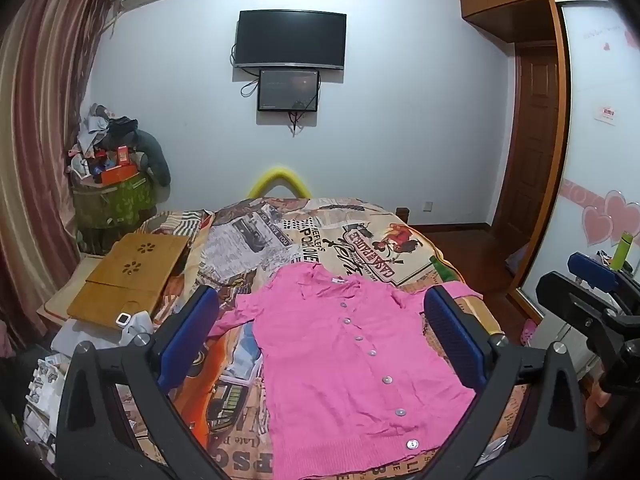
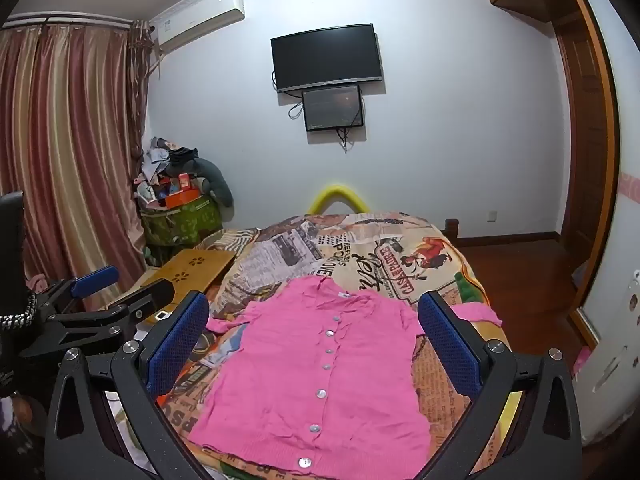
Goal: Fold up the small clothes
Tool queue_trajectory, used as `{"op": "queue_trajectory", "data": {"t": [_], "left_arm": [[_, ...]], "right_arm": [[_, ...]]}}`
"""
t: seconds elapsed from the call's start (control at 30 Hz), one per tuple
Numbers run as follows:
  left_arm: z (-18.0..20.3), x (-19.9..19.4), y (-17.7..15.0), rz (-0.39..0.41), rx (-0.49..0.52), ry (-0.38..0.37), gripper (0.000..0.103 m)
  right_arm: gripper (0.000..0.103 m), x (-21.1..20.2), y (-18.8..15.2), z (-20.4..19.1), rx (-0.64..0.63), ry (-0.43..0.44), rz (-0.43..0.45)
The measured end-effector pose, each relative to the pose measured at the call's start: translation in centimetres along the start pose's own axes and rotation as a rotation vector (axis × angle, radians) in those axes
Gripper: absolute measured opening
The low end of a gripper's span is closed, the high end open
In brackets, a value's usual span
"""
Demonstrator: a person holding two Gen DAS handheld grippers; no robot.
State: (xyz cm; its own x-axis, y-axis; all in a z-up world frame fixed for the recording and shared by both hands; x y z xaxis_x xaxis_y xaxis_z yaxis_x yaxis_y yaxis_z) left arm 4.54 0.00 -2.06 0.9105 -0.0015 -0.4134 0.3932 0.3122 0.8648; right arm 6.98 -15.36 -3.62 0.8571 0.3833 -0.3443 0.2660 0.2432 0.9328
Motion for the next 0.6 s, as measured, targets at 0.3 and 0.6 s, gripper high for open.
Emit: {"op": "queue_trajectory", "data": {"t": [0.3,0.6], "left_arm": [[-0.6,-0.3,1.2,-0.008,-0.009,-0.010,0.103],[-0.1,-0.4,0.7,0.017,0.011,0.005,0.103]], "right_arm": [[0.103,0.0,0.0,0.1,-0.003,-0.006,-0.005],[0.103,-0.1,0.0,0.1,0.000,0.000,-0.004]]}}
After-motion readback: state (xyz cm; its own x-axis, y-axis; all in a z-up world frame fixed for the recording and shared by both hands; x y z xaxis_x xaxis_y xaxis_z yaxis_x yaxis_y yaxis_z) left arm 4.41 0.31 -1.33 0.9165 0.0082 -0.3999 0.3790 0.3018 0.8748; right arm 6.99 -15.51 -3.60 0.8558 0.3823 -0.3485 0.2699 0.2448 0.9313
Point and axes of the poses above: each gripper's, at about its wrist camera, not at the fingertips, and x roughly the way its jaws point, z to its right, y to its top, the point moved 5 cm from there along x, roughly the way its jaws point, and after that the axes turned 14 degrees about -x, right-handed, at the moved point
